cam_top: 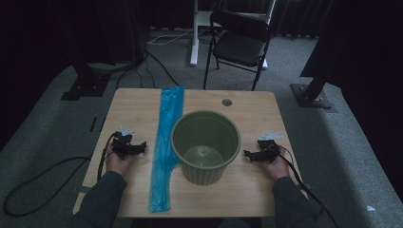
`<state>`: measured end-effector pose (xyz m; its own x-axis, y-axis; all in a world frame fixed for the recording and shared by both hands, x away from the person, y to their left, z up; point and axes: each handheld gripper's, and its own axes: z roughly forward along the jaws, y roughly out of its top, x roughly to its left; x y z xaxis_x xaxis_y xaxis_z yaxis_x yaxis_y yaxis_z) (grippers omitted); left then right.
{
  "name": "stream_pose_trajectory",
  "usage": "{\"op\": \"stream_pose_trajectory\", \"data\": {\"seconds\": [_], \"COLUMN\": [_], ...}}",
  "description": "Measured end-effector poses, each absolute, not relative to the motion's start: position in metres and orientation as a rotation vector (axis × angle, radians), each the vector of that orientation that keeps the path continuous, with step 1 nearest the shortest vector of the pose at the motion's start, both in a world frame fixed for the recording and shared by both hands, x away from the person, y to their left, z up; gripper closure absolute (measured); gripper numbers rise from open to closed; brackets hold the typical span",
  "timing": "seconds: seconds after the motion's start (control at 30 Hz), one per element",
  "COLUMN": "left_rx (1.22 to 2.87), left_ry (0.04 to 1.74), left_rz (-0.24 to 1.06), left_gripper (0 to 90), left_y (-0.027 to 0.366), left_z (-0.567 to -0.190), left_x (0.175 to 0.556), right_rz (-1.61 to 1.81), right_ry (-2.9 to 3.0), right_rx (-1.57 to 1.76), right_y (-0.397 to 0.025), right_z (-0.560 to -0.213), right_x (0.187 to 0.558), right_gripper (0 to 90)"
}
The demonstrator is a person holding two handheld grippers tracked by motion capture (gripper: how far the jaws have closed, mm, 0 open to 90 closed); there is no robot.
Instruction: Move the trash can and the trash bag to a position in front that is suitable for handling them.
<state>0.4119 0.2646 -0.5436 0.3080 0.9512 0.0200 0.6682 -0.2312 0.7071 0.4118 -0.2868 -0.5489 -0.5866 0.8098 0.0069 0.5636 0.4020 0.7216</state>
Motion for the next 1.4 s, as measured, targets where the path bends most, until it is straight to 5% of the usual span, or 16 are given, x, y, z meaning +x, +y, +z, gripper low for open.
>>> {"op": "stream_pose_trajectory", "data": {"seconds": [0.3,0.67,1.03,1.4], "left_rx": [2.022,2.139,2.116,2.147], "left_ry": [1.416,1.270,0.893,0.706], "left_rz": [0.583,0.468,0.363,0.302], "left_gripper": [19.6,49.7,51.0,50.9], "left_y": [0.269,0.261,0.241,0.200], "left_z": [-0.540,-0.531,-0.492,-0.477], "left_x": [0.414,0.413,0.401,0.390], "right_rz": [0.927,0.857,0.960,1.119], "right_ry": [2.324,2.405,2.521,2.563], "right_rx": [1.253,1.235,1.085,0.923], "right_y": [-0.284,-0.278,-0.267,-0.244], "right_z": [-0.543,-0.532,-0.524,-0.499], "right_x": [0.412,0.410,0.406,0.394], "right_gripper": [21.0,50.1,68.4,68.4]}}
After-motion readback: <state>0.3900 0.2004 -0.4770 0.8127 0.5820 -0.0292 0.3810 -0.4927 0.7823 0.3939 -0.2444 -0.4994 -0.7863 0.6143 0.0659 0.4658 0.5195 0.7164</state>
